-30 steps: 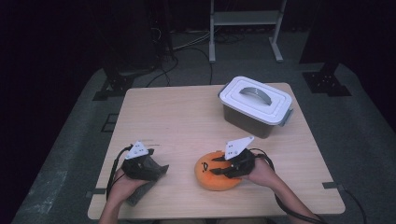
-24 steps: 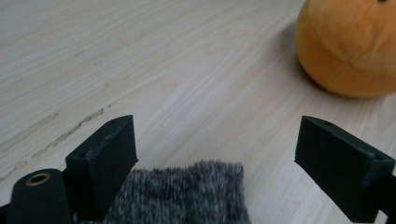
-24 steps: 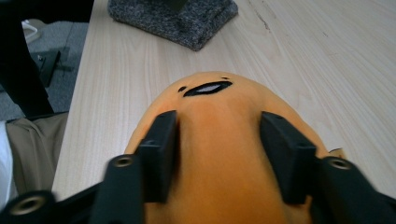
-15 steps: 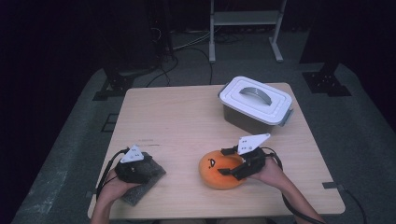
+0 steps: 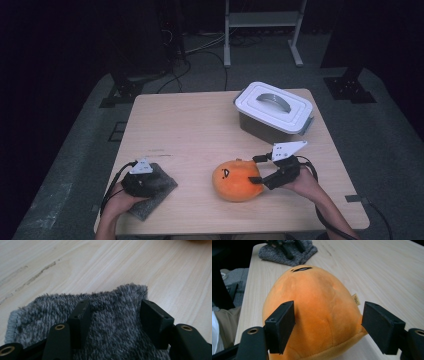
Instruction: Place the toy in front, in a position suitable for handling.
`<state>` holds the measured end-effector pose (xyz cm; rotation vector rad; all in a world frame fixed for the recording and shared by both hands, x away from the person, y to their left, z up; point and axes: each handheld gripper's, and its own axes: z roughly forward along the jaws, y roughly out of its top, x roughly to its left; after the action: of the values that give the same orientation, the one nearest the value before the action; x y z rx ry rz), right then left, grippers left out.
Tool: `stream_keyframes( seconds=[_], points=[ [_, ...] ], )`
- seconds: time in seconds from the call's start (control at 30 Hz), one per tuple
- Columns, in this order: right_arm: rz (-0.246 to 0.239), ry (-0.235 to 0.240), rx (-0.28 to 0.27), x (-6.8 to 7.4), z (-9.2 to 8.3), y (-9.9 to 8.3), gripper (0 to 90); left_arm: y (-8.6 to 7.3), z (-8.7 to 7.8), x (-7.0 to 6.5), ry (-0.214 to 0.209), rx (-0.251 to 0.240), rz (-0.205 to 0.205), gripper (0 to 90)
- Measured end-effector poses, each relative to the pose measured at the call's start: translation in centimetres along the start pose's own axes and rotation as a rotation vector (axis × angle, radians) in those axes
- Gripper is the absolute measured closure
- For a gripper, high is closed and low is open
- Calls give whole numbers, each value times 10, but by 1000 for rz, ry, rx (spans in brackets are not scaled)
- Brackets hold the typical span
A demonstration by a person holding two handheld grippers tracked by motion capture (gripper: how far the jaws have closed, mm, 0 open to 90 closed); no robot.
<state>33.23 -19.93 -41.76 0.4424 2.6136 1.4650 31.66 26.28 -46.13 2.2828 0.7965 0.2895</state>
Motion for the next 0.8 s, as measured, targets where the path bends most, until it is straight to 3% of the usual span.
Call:
stream_keyframes(
  seconds=[0.07,0.17,0.53,0.67,0.8],
  points=[
    [-2,2,3,1,2,-1,251,-1,3,1,-2,6,-11,425],
    [0,19,16,1,5,-2,250,1,6,-4,31,26,6,424],
    [-14,8,31,7,11,-5,248,-3,6,-4,20,6,29,402],
    [-12,7,24,6,12,-6,248,-3,6,-3,-6,-5,46,487],
    [-5,6,23,5,12,-7,248,-2,6,-2,-3,-3,30,554]
  ],
)
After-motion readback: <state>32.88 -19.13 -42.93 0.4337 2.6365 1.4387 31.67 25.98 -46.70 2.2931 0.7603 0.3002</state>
